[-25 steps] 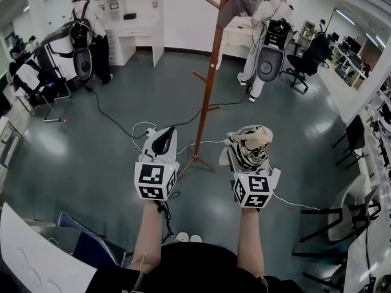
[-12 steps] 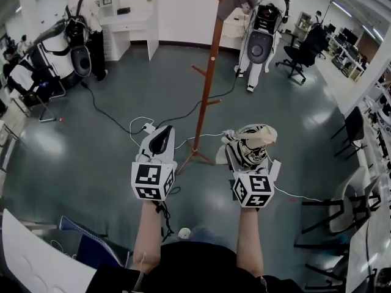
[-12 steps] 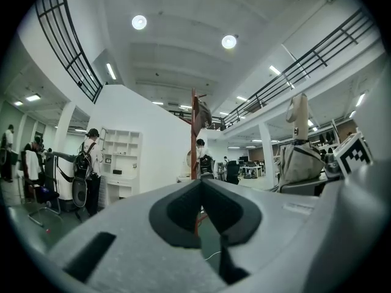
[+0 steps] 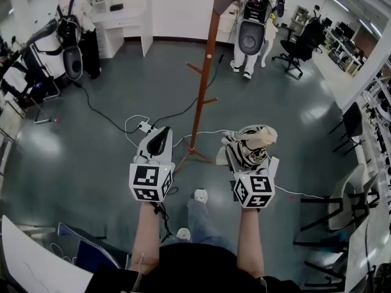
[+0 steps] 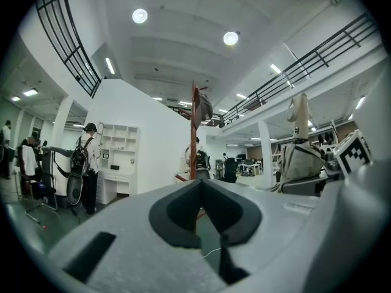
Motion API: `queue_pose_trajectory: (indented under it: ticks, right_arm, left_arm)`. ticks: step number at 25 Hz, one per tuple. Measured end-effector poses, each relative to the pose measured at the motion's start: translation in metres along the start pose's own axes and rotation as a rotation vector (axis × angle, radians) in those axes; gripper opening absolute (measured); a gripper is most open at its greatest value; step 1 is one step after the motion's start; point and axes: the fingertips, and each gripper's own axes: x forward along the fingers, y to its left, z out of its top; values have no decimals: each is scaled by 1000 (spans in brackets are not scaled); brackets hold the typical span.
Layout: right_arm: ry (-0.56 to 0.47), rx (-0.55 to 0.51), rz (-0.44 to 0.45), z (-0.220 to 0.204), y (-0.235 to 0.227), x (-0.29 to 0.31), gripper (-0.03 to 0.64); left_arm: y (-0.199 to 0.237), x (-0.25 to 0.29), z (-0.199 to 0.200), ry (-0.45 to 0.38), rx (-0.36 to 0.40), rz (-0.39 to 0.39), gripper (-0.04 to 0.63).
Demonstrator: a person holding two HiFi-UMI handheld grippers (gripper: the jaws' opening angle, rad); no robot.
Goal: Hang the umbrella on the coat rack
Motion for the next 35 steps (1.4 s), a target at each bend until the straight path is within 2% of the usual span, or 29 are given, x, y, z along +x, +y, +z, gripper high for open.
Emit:
queue_pose_trajectory:
  ticks: [13,28,35]
  right_arm:
    - [24,-10,109,-10,-42,134,325]
    - [49,-58,222,5,-87,274,325]
    - [46,-78,269,17,-86,312,325]
  left_arm:
    - [38,113,-21,32,12,72,6]
    - [68,257,-7,20,18,108,8]
    - [79,289,-1,19,15,118,8]
